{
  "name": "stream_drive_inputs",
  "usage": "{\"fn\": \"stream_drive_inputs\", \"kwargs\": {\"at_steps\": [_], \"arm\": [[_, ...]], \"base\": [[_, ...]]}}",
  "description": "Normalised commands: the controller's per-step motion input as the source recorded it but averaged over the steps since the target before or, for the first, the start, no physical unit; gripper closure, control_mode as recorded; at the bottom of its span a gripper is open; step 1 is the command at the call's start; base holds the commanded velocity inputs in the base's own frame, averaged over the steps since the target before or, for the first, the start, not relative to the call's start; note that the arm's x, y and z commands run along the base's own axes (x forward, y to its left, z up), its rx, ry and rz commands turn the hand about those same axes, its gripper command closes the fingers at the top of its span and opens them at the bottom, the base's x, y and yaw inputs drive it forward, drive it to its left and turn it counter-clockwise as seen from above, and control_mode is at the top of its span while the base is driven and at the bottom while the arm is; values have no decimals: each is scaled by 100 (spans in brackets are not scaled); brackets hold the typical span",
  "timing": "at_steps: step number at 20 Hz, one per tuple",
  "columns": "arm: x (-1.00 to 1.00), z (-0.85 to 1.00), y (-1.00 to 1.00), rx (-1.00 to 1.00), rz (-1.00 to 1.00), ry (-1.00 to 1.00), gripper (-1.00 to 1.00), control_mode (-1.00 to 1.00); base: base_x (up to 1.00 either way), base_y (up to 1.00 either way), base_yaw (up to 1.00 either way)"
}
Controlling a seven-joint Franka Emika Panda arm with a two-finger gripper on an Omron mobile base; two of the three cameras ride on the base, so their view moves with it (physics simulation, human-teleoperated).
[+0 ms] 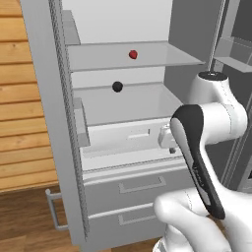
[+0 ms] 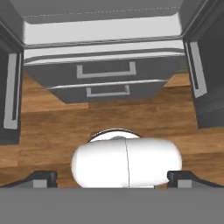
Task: Take the strawberry from the fridge and place it on top of the pancake, located on the dining counter.
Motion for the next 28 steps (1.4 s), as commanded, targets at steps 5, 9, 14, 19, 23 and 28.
{"fn": "stream_drive_inputs", "kwargs": {"at_steps": [5, 9, 14, 19, 23, 28], "arm": [[-26, 0, -14, 5, 2, -9, -100, -100], [-3, -10, -28, -6, 2, -5, -100, -100], [-1, -38, -4, -1, 1, -15, -100, -100], [0, 0, 0, 0, 1, -4, -100, -100], [0, 0, 0, 0, 0, 0, -100, -100], [1, 0, 8, 0, -1, 0, -100, 100]], "base": [[0, 0, 0], [0, 0, 0], [0, 0, 0], [0, 0, 0], [0, 0, 0], [5, 7, 0]]}}
